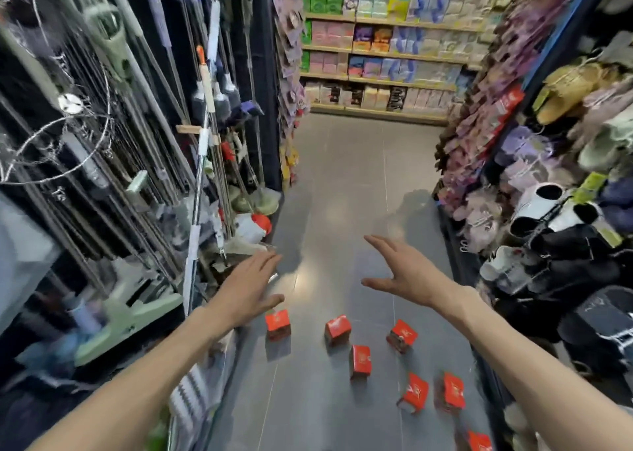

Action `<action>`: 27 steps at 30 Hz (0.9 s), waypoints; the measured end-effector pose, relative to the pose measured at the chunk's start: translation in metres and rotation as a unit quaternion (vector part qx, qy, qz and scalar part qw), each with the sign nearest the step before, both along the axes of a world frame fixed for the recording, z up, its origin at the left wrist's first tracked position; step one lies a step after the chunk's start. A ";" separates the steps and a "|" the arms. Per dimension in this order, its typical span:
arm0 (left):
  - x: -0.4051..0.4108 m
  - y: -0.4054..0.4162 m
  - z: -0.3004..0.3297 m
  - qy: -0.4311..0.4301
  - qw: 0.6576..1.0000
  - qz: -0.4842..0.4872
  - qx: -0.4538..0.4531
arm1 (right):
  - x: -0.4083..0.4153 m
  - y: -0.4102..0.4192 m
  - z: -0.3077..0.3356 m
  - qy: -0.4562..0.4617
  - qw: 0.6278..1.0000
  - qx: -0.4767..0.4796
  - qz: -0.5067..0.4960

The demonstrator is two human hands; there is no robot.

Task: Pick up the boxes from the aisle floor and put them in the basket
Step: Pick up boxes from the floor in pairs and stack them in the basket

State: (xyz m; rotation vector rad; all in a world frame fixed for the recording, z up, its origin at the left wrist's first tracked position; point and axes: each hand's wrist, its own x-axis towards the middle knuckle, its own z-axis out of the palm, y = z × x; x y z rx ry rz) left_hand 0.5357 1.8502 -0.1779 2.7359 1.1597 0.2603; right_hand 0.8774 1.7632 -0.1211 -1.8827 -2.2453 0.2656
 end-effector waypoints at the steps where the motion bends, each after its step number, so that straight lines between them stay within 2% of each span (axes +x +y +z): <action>1: 0.005 0.019 -0.009 0.004 1.000 0.001 -0.009 | 0.006 0.018 -0.009 0.004 1.000 -0.006 -0.003; 7: 0.040 0.131 -0.076 0.011 0.999 -0.001 -0.042 | 0.039 0.133 -0.083 0.000 0.999 -0.041 0.013; 12: 0.062 0.223 -0.175 0.014 0.995 0.026 -0.092 | 0.060 0.216 -0.181 0.004 0.996 -0.087 0.022; 15: 0.064 0.253 -0.258 0.023 0.988 0.037 -0.147 | 0.062 0.250 -0.259 0.025 0.992 -0.123 0.020; 19: 0.059 0.272 -0.404 0.034 0.985 0.036 -0.165 | 0.062 0.282 -0.391 0.050 0.989 -0.138 0.027; 23: 0.058 0.271 -0.527 0.068 0.979 0.052 -0.187 | 0.067 0.291 -0.499 0.062 0.986 -0.155 0.017; 25: 0.054 0.268 -0.621 0.087 0.976 0.054 -0.194 | 0.066 0.288 -0.587 0.060 0.983 -0.173 0.024; 26: 0.054 0.276 -0.623 0.093 0.976 0.059 -0.190 | 0.067 0.291 -0.585 0.056 0.983 -0.174 0.026; 27: 0.051 0.271 -0.670 0.101 0.973 0.068 -0.194 | 0.066 0.283 -0.629 0.058 0.979 -0.190 0.037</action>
